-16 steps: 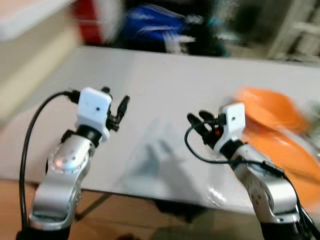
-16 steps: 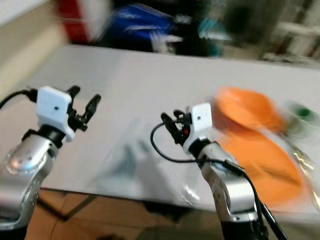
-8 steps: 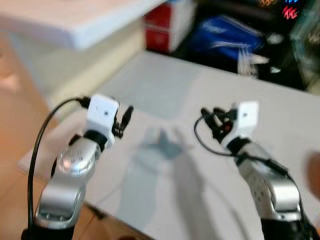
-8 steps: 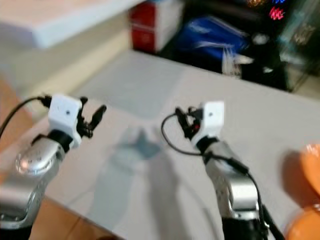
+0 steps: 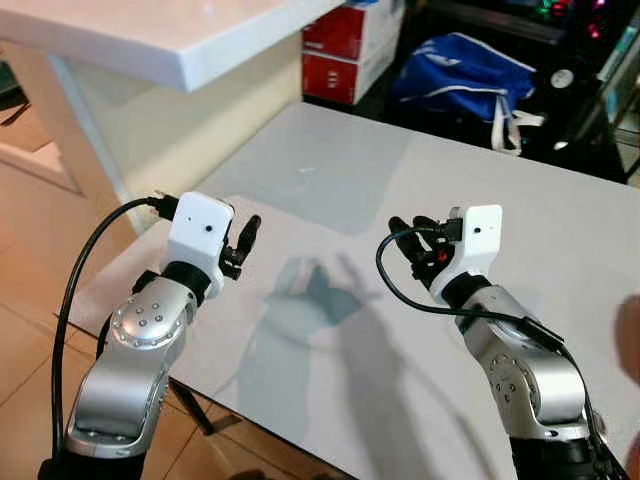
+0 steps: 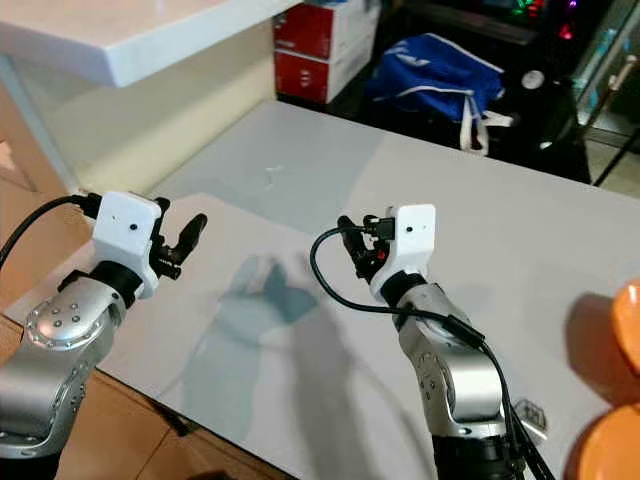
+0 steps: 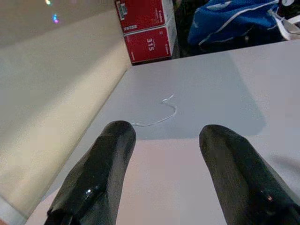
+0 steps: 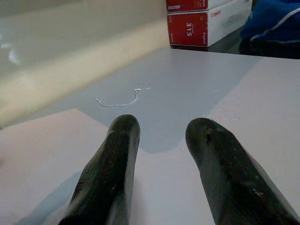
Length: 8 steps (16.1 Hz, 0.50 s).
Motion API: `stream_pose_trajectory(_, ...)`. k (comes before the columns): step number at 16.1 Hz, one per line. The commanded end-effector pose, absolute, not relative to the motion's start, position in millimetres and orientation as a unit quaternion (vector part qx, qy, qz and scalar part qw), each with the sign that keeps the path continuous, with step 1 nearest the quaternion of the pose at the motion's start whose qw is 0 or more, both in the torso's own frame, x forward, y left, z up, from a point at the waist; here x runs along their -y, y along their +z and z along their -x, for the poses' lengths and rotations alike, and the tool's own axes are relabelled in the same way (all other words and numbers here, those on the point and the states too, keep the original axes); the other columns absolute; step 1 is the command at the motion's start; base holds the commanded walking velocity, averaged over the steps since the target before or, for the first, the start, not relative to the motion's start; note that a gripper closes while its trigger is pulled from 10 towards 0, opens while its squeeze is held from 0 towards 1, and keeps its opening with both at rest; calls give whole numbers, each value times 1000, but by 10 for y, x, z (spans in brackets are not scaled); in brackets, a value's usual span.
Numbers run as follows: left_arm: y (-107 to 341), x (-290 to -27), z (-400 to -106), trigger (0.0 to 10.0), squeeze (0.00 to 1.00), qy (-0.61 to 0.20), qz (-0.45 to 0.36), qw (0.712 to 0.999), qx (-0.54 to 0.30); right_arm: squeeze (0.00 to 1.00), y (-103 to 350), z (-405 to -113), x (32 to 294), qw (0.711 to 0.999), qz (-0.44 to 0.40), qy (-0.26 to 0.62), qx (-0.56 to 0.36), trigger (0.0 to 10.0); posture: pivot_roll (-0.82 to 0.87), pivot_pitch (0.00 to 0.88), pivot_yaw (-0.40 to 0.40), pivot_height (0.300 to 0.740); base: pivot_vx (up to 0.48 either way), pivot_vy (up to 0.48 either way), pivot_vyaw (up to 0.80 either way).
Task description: Setting the table
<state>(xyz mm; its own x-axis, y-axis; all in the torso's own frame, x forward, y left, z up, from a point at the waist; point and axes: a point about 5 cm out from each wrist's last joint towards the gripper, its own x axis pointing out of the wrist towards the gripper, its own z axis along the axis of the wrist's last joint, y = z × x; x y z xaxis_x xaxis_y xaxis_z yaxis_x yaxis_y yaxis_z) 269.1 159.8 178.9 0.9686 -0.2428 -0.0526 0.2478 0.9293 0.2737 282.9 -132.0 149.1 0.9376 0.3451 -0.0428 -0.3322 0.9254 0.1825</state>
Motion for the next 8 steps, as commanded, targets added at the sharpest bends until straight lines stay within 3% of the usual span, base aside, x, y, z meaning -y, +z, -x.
stream_pose_trajectory(1, 1816, -1576, -2679, 10000, 0, -130, -143, 981, -5, 0, 1496, -2809, 1347, 981, -89, 168, -36, 10000, 22, 26, -21, 740, 0, 0, 0)
stream_pose_trajectory(8, 1803, -1576, -2661, 10000, 0, -133, -146, 980, -8, 0, 1480, -2788, 1325, 979, -95, 174, -41, 10000, 23, 20, -20, 740, 0, 0, 0)
